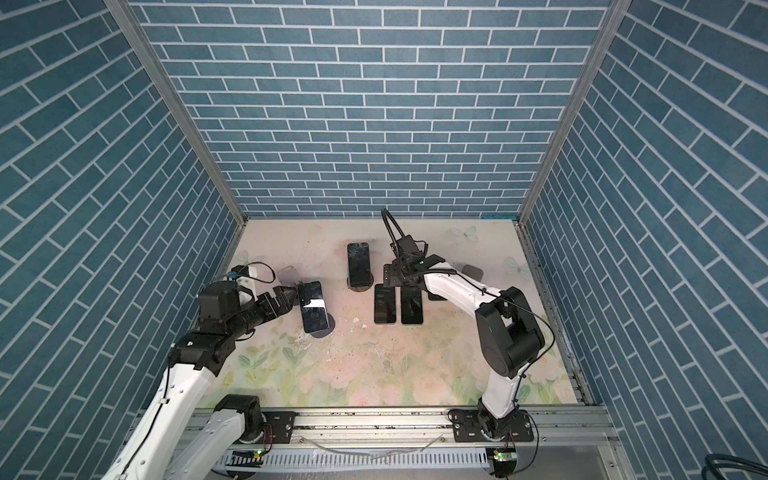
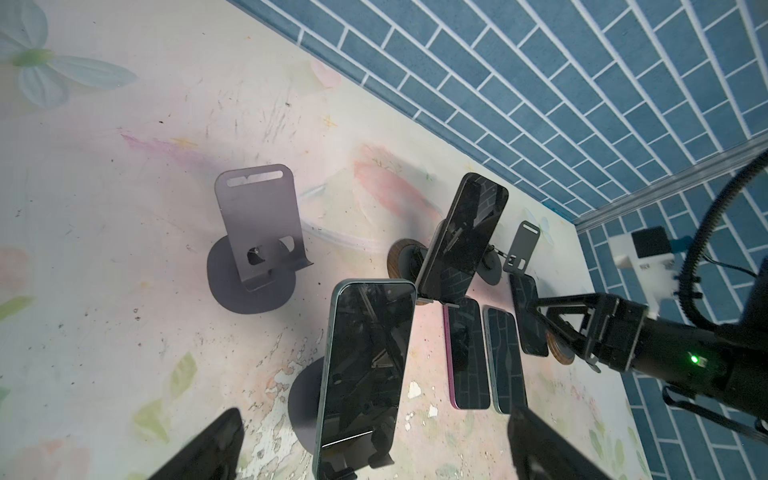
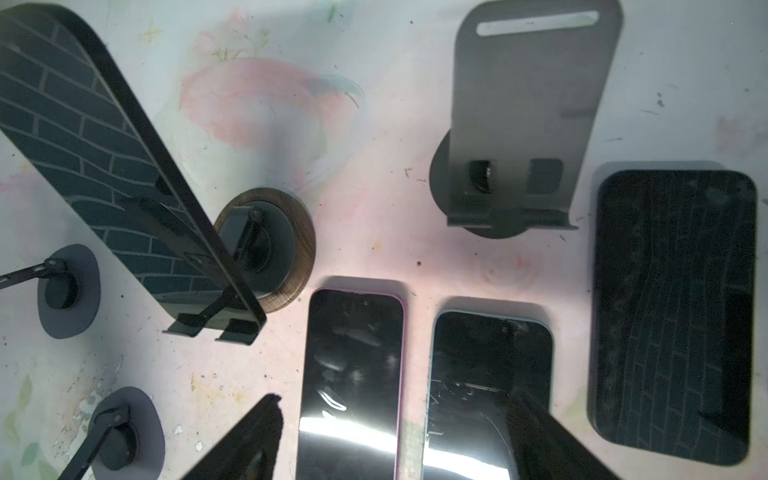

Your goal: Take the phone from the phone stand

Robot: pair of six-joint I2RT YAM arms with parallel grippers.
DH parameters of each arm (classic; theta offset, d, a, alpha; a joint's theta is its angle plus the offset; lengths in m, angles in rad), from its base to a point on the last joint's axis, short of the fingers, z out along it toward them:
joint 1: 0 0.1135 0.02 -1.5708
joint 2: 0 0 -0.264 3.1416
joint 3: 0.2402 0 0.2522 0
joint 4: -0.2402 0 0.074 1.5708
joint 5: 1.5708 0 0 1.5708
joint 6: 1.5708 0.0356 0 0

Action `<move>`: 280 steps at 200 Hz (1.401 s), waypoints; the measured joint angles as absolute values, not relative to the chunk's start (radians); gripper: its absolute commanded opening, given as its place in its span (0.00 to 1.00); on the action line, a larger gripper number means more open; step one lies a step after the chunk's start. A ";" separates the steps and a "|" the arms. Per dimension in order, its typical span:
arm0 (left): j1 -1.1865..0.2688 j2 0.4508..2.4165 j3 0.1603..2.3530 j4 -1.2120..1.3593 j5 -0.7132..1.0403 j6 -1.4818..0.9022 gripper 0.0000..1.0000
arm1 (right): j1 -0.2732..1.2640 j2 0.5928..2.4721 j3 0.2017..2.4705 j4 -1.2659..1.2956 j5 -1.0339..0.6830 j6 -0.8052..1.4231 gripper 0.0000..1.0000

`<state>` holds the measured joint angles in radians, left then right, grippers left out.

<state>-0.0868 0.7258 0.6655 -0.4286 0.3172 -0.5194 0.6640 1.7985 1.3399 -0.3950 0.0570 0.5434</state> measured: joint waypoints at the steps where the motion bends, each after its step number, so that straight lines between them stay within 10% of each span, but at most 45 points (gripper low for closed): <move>1: -0.087 0.725 0.665 -0.429 0.318 -0.519 1.00 | 0.664 1.799 1.342 -0.396 0.057 0.543 0.86; 280: -0.087 0.696 0.590 -0.399 0.408 -0.519 1.00 | 0.796 2.225 1.955 -0.426 0.196 0.447 0.95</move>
